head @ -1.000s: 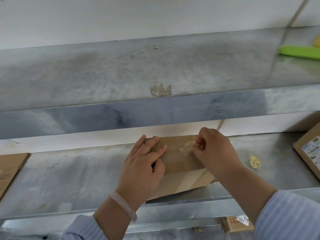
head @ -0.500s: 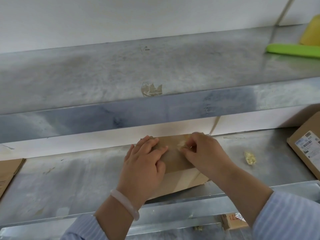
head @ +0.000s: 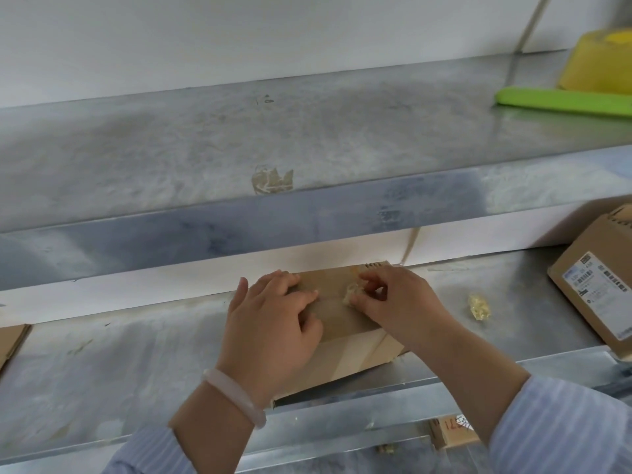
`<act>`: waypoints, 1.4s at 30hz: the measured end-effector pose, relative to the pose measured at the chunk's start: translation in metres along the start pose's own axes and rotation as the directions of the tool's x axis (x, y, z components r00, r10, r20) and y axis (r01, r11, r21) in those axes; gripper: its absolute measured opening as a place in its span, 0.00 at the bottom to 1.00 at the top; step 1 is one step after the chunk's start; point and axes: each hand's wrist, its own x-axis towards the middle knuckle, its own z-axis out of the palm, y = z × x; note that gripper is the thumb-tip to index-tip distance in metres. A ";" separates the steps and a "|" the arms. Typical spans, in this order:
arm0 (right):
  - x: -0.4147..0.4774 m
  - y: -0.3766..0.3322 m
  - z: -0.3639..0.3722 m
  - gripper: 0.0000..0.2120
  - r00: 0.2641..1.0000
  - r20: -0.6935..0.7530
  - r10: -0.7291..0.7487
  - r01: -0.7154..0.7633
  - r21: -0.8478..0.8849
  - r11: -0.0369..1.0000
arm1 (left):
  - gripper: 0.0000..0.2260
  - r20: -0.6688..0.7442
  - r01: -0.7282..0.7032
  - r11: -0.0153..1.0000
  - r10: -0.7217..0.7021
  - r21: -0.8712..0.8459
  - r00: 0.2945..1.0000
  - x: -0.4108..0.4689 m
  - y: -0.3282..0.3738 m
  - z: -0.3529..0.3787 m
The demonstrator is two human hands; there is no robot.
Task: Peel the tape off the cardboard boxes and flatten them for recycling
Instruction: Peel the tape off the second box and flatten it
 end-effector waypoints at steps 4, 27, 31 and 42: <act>0.006 -0.003 -0.001 0.09 1.000 -0.017 -0.005 0.003 -0.075 0.997 | 0.18 0.043 -0.010 0.989 0.004 0.146 0.999 0.009 0.014 0.002; 0.012 0.038 -0.022 0.08 0.985 -0.041 0.169 -0.168 0.025 0.985 | 0.22 0.127 -0.006 0.995 -0.008 0.104 0.992 0.011 0.010 0.017; 0.012 0.047 -0.029 0.08 0.979 -0.161 0.126 -0.141 -0.084 0.986 | 0.21 0.130 -0.010 0.997 0.000 0.071 0.992 0.012 0.009 0.016; -0.005 0.057 -0.015 0.13 0.992 -0.122 -0.021 0.020 -0.006 1.000 | 0.22 0.112 -0.023 0.999 0.020 0.022 0.994 0.014 0.012 0.017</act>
